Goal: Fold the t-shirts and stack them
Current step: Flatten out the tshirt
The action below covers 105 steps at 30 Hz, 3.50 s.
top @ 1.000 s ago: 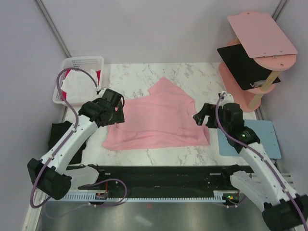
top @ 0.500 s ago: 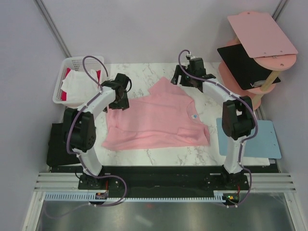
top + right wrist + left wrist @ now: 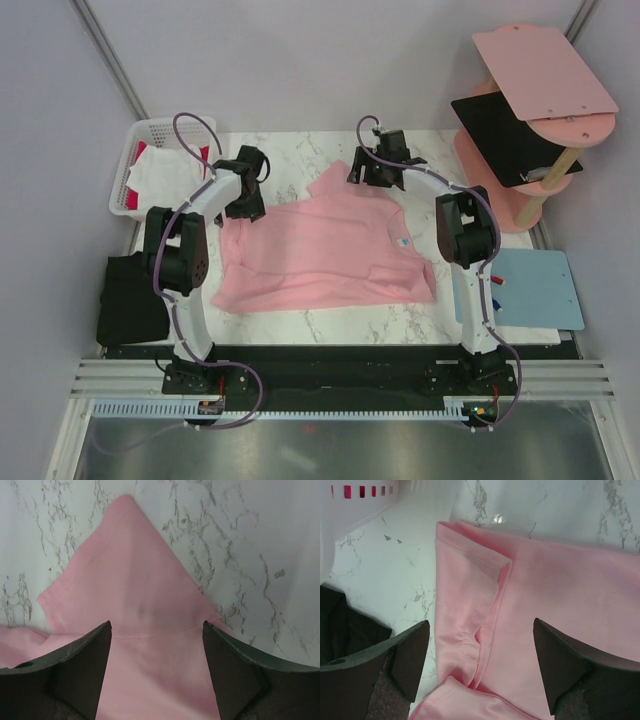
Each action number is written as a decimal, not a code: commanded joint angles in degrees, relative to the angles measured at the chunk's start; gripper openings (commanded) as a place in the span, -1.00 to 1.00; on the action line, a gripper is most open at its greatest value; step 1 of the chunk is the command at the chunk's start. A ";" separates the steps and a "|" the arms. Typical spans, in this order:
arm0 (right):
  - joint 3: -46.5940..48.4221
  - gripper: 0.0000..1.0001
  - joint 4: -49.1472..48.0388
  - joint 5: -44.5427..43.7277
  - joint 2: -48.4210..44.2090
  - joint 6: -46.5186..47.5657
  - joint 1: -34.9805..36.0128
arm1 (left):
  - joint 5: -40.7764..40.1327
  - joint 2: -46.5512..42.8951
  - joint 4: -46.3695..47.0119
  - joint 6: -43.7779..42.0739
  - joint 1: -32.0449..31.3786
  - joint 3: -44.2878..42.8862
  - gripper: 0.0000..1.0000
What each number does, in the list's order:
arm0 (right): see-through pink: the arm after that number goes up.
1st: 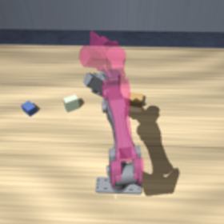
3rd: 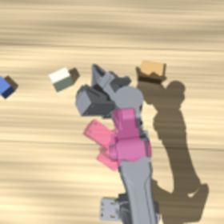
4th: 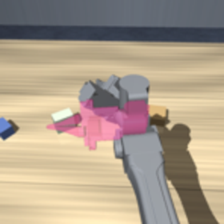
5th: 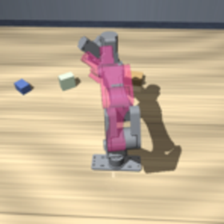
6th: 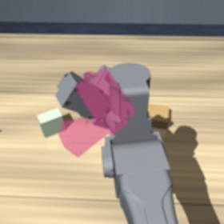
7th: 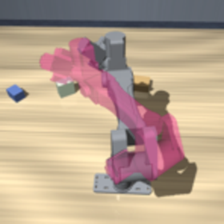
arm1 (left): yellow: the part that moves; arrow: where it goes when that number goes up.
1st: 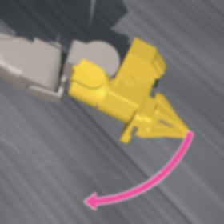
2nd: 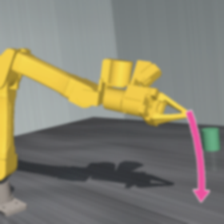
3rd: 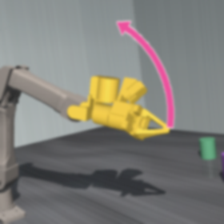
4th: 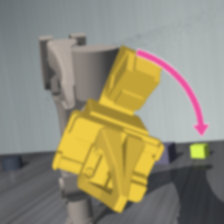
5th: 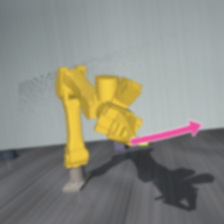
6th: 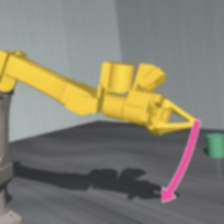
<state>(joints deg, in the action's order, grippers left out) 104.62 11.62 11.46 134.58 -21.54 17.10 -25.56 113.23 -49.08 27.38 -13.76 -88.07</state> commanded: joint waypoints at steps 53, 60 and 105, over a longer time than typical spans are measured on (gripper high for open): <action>28.54 -1.00 18.36 -25.43 18.71 15.65 12.08 | -1.33 -1.00 0.65 -2.24 0.31 0.62 0.77; 19.49 -1.00 13.00 -26.76 11.50 14.16 11.20 | -1.16 2.87 0.91 -2.06 0.31 -1.22 0.66; -13.38 -1.00 4.12 -21.58 -36.80 10.55 4.07 | 4.99 -24.70 0.92 -8.30 4.09 -5.27 -0.96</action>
<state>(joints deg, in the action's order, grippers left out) 94.32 19.77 -11.20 114.15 -11.29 20.64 -23.88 95.96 -49.12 22.59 -9.30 -90.70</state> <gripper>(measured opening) 0.010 0.033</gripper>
